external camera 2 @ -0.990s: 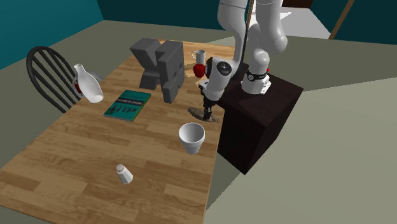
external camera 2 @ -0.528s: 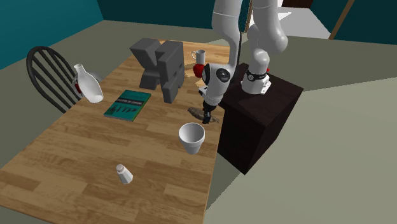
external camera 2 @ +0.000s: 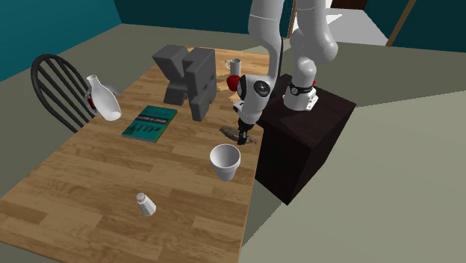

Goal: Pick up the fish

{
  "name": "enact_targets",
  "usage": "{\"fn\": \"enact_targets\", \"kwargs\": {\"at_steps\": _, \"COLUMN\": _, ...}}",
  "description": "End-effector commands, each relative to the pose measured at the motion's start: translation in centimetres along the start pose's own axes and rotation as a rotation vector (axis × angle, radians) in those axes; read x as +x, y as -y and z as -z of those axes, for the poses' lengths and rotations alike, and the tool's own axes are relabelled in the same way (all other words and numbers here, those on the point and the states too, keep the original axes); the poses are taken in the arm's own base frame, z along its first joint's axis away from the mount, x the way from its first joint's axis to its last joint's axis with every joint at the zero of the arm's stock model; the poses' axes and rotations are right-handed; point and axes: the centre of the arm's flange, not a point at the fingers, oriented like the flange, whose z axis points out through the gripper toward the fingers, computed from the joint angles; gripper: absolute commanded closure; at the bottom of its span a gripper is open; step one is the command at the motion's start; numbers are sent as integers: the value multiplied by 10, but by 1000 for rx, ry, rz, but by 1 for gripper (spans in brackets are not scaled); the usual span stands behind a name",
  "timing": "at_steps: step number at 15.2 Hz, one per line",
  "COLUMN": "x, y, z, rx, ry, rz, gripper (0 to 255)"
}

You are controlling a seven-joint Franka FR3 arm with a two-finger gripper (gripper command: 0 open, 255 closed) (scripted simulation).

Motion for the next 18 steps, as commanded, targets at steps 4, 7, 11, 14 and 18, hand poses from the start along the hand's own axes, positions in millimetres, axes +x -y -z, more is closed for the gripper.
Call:
{"fn": "enact_targets", "kwargs": {"at_steps": 4, "x": 1, "y": -2, "z": 9, "rx": 0, "ry": 2, "rz": 3, "gripper": 255}}
{"fn": "enact_targets", "kwargs": {"at_steps": 7, "x": 5, "y": -4, "z": 24, "rx": 0, "ry": 2, "rz": 3, "gripper": 255}}
{"fn": "enact_targets", "kwargs": {"at_steps": 11, "x": 10, "y": -8, "z": 45, "rx": 0, "ry": 2, "rz": 3, "gripper": 255}}
{"fn": "enact_targets", "kwargs": {"at_steps": 14, "x": 13, "y": -10, "z": 60, "rx": 0, "ry": 2, "rz": 3, "gripper": 255}}
{"fn": "enact_targets", "kwargs": {"at_steps": 18, "x": 17, "y": -13, "z": 76, "rx": 0, "ry": 2, "rz": 3, "gripper": 255}}
